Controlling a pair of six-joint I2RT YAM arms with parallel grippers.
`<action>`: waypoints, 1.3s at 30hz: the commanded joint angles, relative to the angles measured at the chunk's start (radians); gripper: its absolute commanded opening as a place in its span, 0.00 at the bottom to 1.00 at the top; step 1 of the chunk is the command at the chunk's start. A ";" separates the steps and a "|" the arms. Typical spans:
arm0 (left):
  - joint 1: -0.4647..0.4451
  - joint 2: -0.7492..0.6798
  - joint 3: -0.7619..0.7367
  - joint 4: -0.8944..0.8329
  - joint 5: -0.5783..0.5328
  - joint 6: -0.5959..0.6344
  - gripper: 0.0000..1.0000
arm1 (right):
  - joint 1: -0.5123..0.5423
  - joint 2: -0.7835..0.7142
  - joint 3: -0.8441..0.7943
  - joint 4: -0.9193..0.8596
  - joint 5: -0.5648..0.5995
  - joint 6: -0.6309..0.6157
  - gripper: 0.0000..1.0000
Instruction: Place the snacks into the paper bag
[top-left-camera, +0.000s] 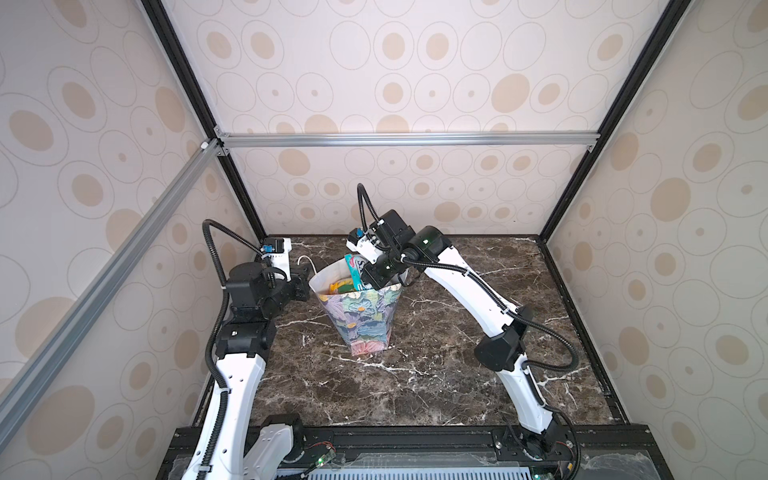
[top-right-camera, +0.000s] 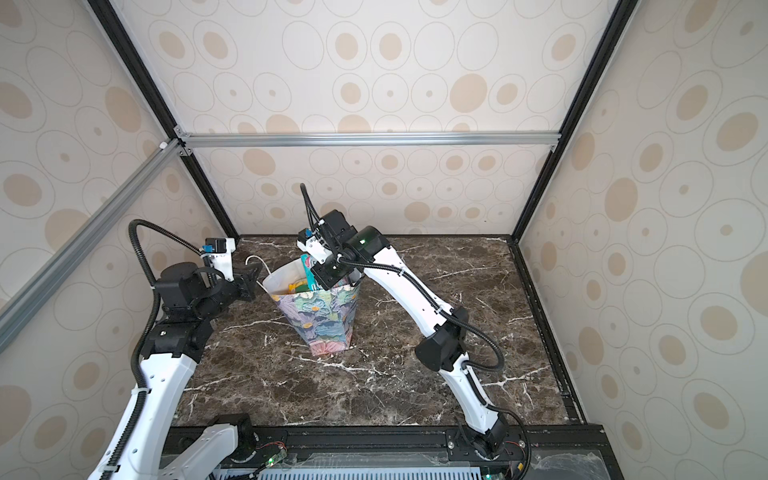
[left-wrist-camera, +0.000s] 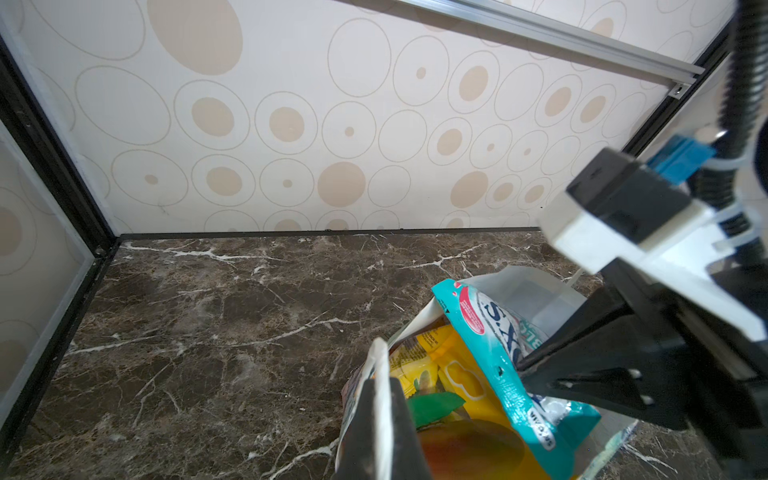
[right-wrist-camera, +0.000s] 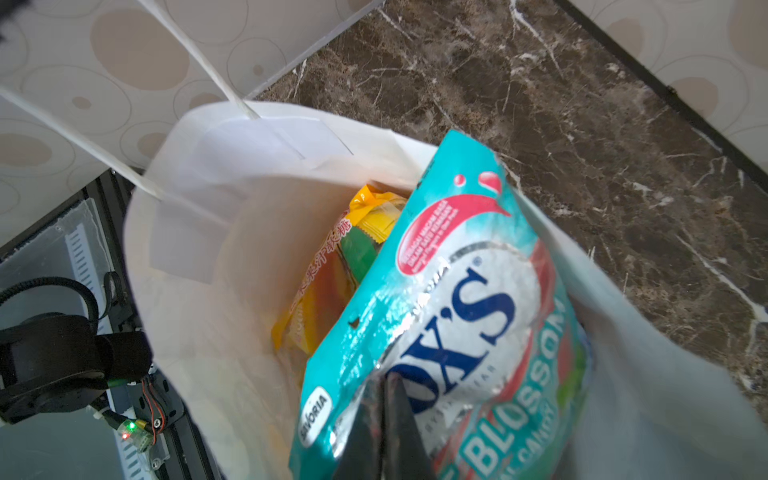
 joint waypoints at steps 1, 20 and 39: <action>-0.003 -0.006 0.067 0.028 -0.007 0.028 0.00 | 0.000 0.077 0.028 -0.104 -0.003 -0.032 0.04; -0.003 0.000 0.133 -0.025 -0.137 0.027 0.72 | 0.005 -0.165 -0.098 0.167 0.080 -0.009 0.16; 0.002 -0.172 -0.329 0.134 -1.038 -0.333 1.00 | -0.393 -1.494 -1.771 0.850 0.869 0.395 0.68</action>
